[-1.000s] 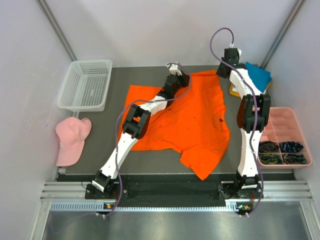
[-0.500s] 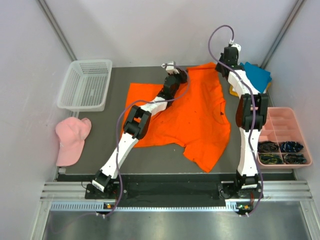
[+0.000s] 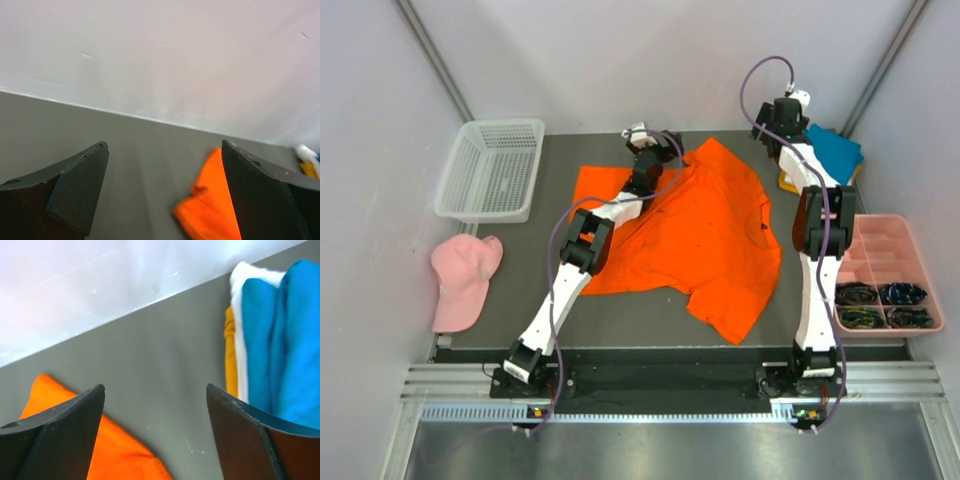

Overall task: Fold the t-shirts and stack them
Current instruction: Flatten out the tshirt

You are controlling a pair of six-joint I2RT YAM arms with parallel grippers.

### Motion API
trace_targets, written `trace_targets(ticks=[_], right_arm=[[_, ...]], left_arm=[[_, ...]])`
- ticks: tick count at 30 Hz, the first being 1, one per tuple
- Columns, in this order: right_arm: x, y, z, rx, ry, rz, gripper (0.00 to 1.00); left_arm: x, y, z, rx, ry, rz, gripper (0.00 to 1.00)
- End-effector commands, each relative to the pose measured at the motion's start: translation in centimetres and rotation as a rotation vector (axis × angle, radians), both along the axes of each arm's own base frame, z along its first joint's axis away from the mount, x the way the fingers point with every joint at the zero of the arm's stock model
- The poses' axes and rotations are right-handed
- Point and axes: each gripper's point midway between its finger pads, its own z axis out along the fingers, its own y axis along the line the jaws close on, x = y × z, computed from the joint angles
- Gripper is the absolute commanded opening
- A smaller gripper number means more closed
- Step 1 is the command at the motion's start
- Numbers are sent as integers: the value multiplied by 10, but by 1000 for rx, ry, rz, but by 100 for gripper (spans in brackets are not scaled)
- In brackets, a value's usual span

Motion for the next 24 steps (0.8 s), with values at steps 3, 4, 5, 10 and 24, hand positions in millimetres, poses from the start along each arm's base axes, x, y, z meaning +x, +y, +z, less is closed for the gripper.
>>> trace_targets(ticks=[3, 4, 5, 10, 24], right_arm=[[8, -14, 59, -47, -153, -33, 85], [7, -11, 68, -46, -163, -19, 85], [5, -10, 72, -43, -164, -13, 85], [-13, 4, 93, 0, -172, 54, 87], [-169, 38, 110, 130, 33, 31, 90]], left_arm=[[14, 35, 52, -40, -126, 99, 99], [15, 40, 61, -40, -139, 105, 99], [15, 41, 65, -30, -148, 102, 99], [-1, 50, 110, 41, -184, 86, 99], [-106, 146, 150, 426, 153, 186, 99]])
